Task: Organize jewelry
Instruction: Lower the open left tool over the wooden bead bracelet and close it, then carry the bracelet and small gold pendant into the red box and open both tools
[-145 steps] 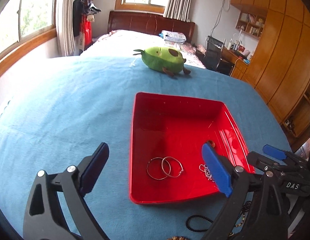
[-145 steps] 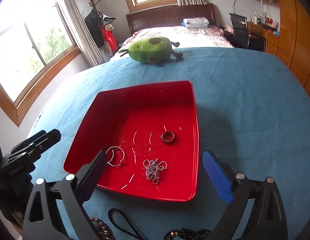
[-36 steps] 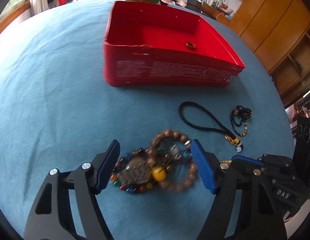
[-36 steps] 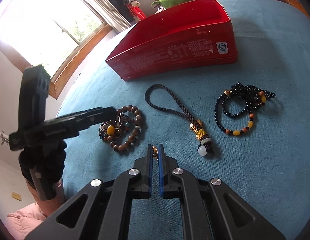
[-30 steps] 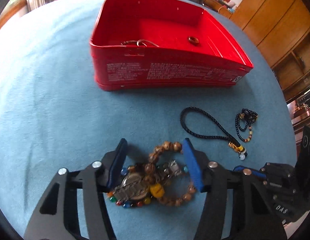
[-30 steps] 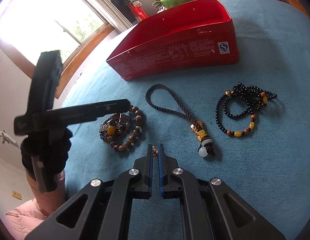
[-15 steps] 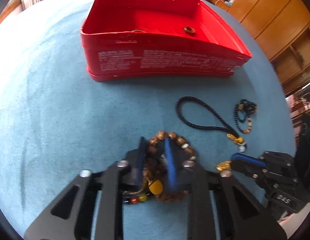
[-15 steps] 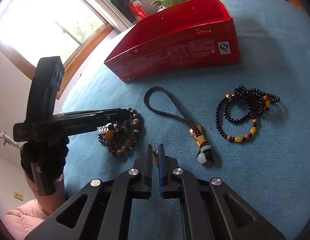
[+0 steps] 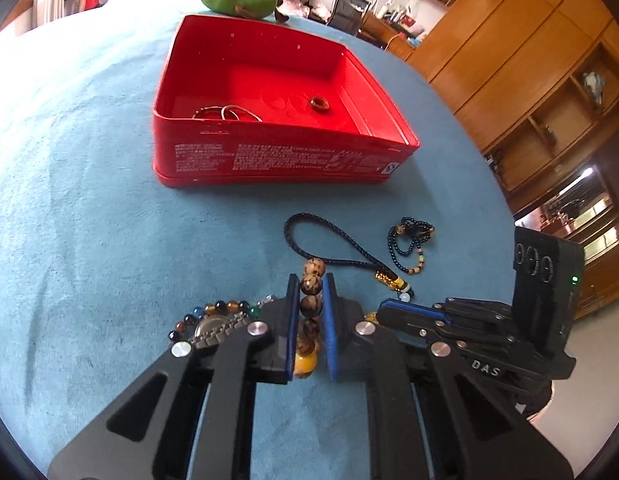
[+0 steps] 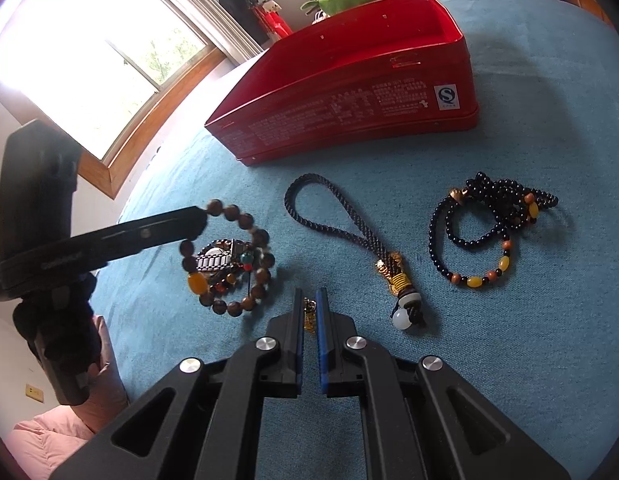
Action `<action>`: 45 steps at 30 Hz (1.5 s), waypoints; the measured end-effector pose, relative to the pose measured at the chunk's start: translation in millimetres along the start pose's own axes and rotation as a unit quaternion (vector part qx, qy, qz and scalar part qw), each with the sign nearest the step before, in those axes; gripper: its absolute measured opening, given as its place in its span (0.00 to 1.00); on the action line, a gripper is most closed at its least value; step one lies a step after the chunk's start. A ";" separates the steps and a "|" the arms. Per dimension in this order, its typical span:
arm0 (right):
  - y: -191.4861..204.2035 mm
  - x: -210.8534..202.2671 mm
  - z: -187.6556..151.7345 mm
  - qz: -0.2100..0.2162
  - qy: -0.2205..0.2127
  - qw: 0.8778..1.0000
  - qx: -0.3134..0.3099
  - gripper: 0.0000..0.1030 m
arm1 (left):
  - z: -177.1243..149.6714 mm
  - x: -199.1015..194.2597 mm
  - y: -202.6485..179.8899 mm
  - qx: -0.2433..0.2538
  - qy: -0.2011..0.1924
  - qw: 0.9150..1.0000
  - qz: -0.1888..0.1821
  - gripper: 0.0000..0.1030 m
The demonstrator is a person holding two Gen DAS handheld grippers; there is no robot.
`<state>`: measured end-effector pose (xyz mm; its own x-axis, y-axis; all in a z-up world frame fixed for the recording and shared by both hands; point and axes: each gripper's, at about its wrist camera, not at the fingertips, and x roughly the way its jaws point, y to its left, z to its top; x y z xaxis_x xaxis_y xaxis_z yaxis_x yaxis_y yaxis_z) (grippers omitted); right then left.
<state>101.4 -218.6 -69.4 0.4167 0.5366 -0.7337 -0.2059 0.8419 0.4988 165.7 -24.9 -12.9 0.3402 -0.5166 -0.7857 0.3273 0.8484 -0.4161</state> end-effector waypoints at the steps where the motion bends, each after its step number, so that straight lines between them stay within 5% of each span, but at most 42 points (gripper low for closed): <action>1: -0.3 1.0 0.1 -0.002 0.001 1.000 0.001 0.05 | -1.8 -1.9 0.3 -0.002 -0.003 1.000 0.002 0.09; 7: 1.2 9.9 0.5 -0.013 0.017 1.000 0.003 0.20 | -9.2 18.0 12.4 -0.014 0.019 1.000 0.009 0.09; 12: 2.6 15.3 0.3 -0.010 0.019 1.000 0.000 0.09 | -10.9 33.1 14.5 -0.018 0.040 0.999 0.002 0.10; 27: 9.3 -17.0 12.5 -0.010 -0.033 0.999 -0.005 0.08 | -7.2 -17.3 -9.5 0.007 -0.032 0.998 -0.054 0.09; 37: 30.1 -47.2 66.0 -0.033 -0.071 0.996 -0.036 0.08 | 28.3 -58.6 -29.8 0.029 -0.081 0.995 -0.048 0.09; 45: 27.2 -42.3 136.0 -0.052 -0.085 0.995 -0.026 0.08 | 88.7 -73.4 -28.0 0.016 -0.132 0.991 -0.027 0.09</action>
<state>198.6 -226.1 37.9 0.5808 0.4338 -0.6889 -0.1986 0.8961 0.3969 209.8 -21.0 97.1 0.5385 -0.5770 -0.6141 0.3774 0.8167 -0.4364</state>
